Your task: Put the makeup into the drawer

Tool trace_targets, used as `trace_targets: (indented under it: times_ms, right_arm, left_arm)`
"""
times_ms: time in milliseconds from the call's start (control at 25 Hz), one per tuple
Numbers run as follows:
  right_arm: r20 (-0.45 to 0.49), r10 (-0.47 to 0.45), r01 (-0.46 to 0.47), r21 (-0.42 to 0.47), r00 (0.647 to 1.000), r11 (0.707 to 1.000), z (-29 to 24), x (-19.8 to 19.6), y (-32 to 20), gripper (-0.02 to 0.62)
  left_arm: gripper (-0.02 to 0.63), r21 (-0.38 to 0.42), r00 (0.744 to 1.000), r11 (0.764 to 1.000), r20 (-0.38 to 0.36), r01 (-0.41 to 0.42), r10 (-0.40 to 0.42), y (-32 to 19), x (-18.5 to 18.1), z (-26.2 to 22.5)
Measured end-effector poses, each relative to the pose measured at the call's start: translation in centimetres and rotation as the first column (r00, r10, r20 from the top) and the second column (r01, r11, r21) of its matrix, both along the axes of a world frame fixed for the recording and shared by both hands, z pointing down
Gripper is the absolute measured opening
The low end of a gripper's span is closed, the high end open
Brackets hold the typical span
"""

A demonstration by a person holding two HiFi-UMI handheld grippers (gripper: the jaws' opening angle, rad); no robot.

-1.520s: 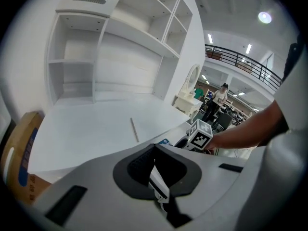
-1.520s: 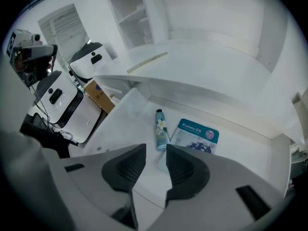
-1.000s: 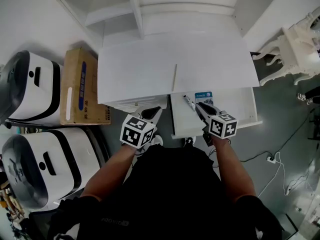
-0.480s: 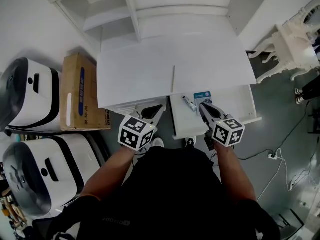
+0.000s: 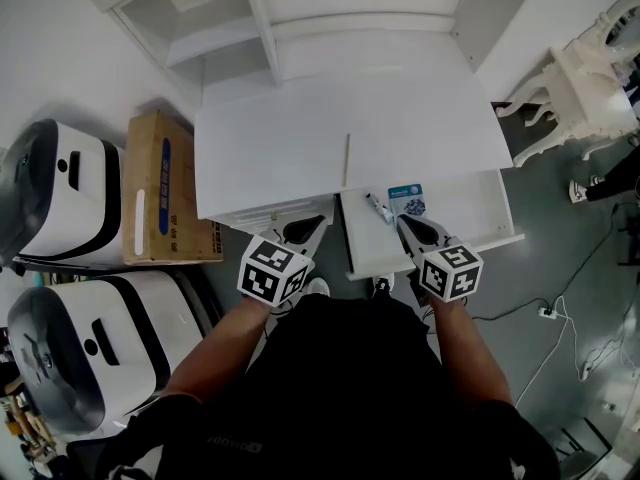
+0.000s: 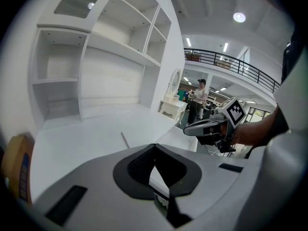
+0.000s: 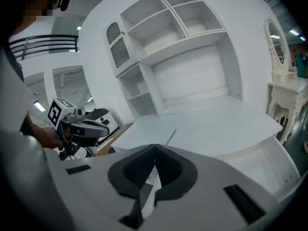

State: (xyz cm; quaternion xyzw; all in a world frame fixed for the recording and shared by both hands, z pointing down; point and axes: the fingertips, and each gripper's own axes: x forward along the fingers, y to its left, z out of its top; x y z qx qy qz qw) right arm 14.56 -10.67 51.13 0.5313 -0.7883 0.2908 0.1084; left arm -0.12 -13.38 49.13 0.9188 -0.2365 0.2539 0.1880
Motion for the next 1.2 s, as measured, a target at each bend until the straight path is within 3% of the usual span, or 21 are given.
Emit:
trace_targets:
  times_ms: [320,760,1200]
  right_arm:
    - [0.015,-0.019,0.019,-0.002,1.0,1.0,0.1,-0.2,-0.5,0.029]
    - [-0.007,-0.014,0.013,-0.054,1.0,0.998,1.8,0.0,-2.7,0.032]
    - [-0.133,-0.141,0.126,-0.111,0.981,0.986,7.1,-5.0,-11.8,0.034]
  left_arm:
    - [0.006,0.024,1.0,1.0,0.018,-0.004,0.003,-0.1,0.3,0.2]
    - [0.006,-0.023,0.995,0.995,0.026,0.094,-0.093,-1.5,-0.9,1.5]
    - [0.006,-0.058,0.975,0.973,0.034,0.223,-0.222,-1.4,-5.5,2.8]
